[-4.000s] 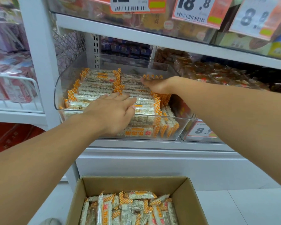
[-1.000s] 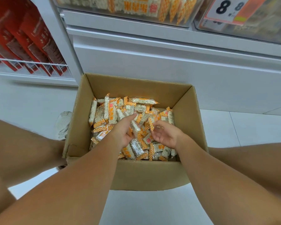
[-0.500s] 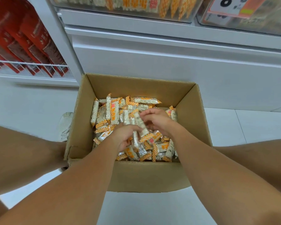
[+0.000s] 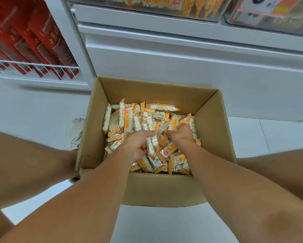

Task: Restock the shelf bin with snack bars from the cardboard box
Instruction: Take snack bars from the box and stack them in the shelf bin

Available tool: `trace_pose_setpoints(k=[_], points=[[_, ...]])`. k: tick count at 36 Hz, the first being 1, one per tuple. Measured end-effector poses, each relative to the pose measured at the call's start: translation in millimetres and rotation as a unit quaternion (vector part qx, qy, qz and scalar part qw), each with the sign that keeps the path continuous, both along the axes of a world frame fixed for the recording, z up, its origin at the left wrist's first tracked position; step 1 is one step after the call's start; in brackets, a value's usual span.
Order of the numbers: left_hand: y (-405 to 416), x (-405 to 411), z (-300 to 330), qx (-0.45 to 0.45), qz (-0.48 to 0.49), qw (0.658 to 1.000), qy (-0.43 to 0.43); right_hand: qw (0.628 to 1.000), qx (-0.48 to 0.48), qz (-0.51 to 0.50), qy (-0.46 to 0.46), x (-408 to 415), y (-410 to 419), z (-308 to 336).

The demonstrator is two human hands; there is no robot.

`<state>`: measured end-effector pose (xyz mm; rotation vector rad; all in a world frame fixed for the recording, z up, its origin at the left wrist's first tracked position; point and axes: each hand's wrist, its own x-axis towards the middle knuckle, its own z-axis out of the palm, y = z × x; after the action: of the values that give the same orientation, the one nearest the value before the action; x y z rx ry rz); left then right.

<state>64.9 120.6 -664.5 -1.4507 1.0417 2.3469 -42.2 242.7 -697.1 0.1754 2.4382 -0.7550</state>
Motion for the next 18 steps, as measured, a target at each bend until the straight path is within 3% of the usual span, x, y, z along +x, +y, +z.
trace_pose_setpoints(k=[4, 9, 14, 18], points=[[3, 0, 10, -0.024, -0.008, 1.000, 0.013, 0.996, -0.012, -0.062, -0.066, -6, 0, 12], [0, -2, 34, -0.013, 0.006, 1.000, 0.009, 0.946, -0.186, -0.124, -0.235, -11, 21, 56], [-6, -6, 75, 0.002, -0.001, 0.998, 0.060, 0.893, -0.339, 0.010, -0.296, 1, 32, 117], [-6, -15, 133, -0.028, -0.047, 0.988, 0.143, 0.909, -0.348, 0.127, -0.192, 3, 29, 177]])
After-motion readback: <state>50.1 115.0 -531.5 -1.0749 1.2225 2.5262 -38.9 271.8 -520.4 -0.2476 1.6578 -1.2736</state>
